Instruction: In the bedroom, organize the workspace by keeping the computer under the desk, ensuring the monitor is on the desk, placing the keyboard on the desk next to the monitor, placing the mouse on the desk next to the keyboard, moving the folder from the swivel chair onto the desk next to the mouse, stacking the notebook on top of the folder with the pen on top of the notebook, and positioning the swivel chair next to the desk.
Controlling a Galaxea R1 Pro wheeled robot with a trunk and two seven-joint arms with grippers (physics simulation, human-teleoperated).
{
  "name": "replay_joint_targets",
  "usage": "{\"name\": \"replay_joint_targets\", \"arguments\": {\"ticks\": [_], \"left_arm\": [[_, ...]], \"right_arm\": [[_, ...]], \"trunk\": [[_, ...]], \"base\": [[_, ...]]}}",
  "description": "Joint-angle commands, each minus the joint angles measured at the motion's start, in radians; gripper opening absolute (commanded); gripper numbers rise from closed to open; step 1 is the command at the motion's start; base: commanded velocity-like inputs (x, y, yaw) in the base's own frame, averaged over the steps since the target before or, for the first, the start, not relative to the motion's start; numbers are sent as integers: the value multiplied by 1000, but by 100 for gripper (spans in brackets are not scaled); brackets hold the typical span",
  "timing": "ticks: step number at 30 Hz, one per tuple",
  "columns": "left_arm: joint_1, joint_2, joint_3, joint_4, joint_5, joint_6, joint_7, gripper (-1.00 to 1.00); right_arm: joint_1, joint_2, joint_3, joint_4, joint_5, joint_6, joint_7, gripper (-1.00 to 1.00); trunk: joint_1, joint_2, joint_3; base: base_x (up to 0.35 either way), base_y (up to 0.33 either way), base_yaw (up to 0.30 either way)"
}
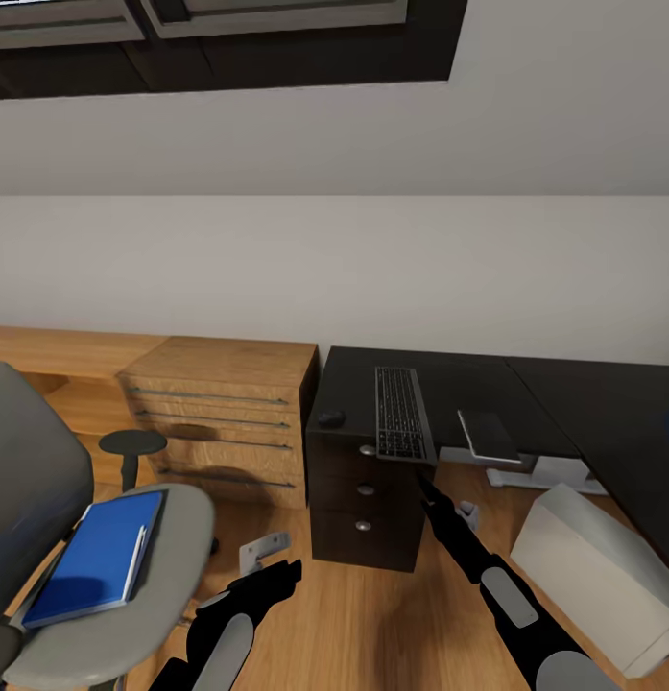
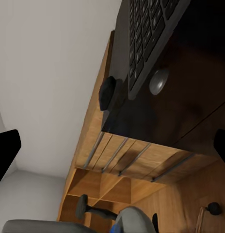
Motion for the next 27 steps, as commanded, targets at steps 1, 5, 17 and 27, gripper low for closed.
{"name": "replay_joint_targets", "arguments": {"ticks": [1, 5, 17, 27], "left_arm": [[-1, 0, -2, -1, 9, 1, 9, 100], [-1, 0, -2, 0, 9, -1, 12, 100], [-1, 0, -2, 0, 9, -1, 11, 100], [-1, 0, -2, 0, 9, -1, 11, 100]], "right_arm": [[-1, 0, -2, -1, -11, 10, 2, 100], [-1, 1, -3, -1, -12, 10, 2, 100], [-2, 2, -3, -14, -16, 11, 5, 100], [-2, 2, -1, -60, -15, 9, 8, 100]], "trunk": [[4, -8, -4], [19, -36, -17], [65, -120, -54], [104, -190, -86]], "base": [[0, 0, 0], [0, 0, 0], [0, 0, 0], [0, 0, 0]]}}
